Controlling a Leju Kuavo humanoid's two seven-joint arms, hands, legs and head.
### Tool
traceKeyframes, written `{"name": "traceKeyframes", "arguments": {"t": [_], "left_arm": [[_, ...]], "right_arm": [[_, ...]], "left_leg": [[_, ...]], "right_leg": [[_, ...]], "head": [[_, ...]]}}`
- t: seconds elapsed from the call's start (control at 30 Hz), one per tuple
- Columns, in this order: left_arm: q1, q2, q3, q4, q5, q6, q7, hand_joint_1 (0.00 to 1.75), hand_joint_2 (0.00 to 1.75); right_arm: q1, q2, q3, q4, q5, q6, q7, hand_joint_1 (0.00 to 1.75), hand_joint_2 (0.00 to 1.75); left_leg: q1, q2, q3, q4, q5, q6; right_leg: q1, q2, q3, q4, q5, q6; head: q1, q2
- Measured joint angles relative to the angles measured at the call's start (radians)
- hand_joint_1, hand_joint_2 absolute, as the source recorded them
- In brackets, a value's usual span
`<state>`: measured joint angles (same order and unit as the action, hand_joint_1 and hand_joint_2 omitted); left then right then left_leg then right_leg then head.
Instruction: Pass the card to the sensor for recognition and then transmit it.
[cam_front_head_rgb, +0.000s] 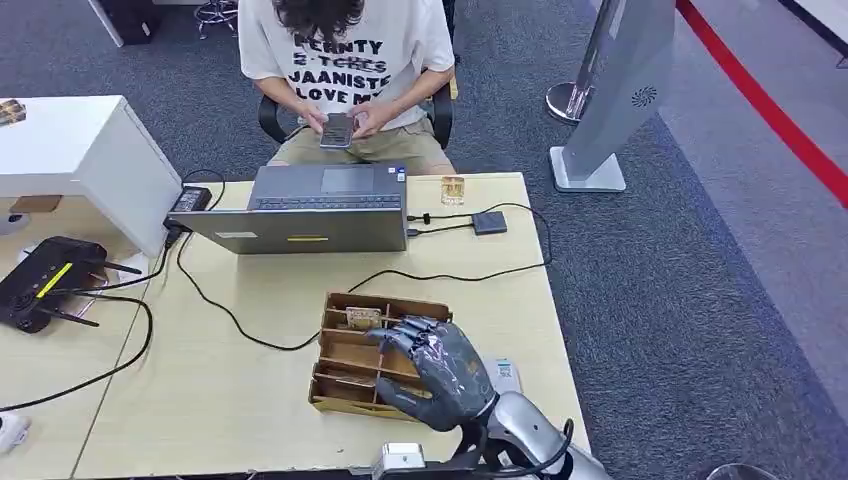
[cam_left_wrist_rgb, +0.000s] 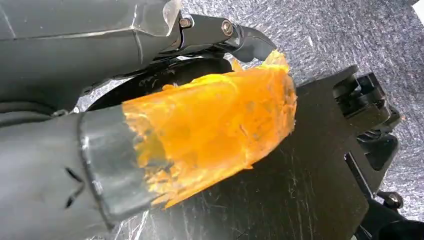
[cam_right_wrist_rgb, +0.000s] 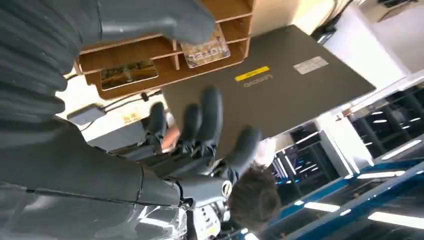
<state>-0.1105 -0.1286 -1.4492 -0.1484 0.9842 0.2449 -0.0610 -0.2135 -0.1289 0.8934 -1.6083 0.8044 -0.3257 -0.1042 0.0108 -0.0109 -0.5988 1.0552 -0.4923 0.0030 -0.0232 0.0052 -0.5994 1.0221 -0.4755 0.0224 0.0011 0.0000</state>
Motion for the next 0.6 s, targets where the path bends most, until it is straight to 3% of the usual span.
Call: {"name": "traceKeyframes", "arguments": {"t": [0.13,0.2,0.23,0.3,0.33,0.4,0.47,0.6], "left_arm": [[0.0,0.0,0.0,0.0,-0.001,-0.001,0.005,0.0,0.0],[0.0,0.0,0.0,0.0,-0.003,-0.002,0.006,0.0,0.0],[0.0,0.0,0.0,0.0,-0.003,-0.003,0.007,0.0,0.0],[-0.001,0.0,0.0,0.0,-0.005,-0.003,0.007,0.0,0.0],[-0.001,0.0,0.0,0.0,-0.006,-0.003,0.008,0.0,0.0],[-0.002,0.0,0.0,0.0,-0.006,-0.003,0.009,0.0,0.0],[-0.001,0.0,0.0,0.0,-0.008,-0.003,0.009,0.0,0.0],[-0.002,0.0,0.0,0.0,-0.012,-0.006,0.011,0.0,0.0]], "right_arm": [[-0.012,-0.001,0.012,0.013,0.061,-0.023,0.038,0.54,1.75],[-0.015,-0.001,0.016,0.017,0.083,-0.027,0.05,0.54,1.75],[-0.019,-0.002,0.017,0.02,0.094,-0.03,0.058,0.66,1.75],[-0.033,-0.004,0.019,0.026,0.108,-0.035,0.066,0.7,1.75],[-0.041,-0.005,0.019,0.029,0.11,-0.037,0.068,0.82,1.75],[-0.053,-0.008,0.018,0.035,0.122,-0.037,0.073,0.86,1.75],[-0.058,-0.008,0.018,0.041,0.13,-0.037,0.074,1.33,1.75],[-0.068,-0.01,0.016,0.05,0.15,-0.036,0.084,1.29,1.75]], "left_leg": [[0.0,0.0,0.0,0.0,0.0,0.0],[0.0,0.0,0.0,0.0,0.0,0.0],[0.0,0.0,0.0,0.0,0.0,0.0],[0.0,0.0,0.0,0.0,0.0,0.0],[0.0,0.0,0.0,0.0,0.0,0.0],[0.0,0.0,0.0,0.0,0.0,0.0],[0.0,0.0,0.0,0.0,0.0,0.0],[0.0,0.0,0.0,0.0,0.0,0.0]], "right_leg": [[0.0,0.0,0.0,0.0,0.0,0.0],[0.0,0.0,0.0,0.0,0.0,0.0],[0.0,0.0,0.0,0.0,0.0,0.0],[0.0,0.0,0.0,0.0,0.0,0.0],[0.0,0.0,0.0,0.0,0.0,0.0],[0.0,0.0,0.0,0.0,0.0,0.0],[0.0,0.0,0.0,0.0,0.0,0.0],[0.0,0.0,0.0,0.0,0.0,0.0]], "head": [[0.0,0.0],[0.0,0.0],[0.0,0.0],[0.0,0.0],[0.0,0.0],[0.0,0.0],[0.0,0.0],[0.0,0.0]]}}
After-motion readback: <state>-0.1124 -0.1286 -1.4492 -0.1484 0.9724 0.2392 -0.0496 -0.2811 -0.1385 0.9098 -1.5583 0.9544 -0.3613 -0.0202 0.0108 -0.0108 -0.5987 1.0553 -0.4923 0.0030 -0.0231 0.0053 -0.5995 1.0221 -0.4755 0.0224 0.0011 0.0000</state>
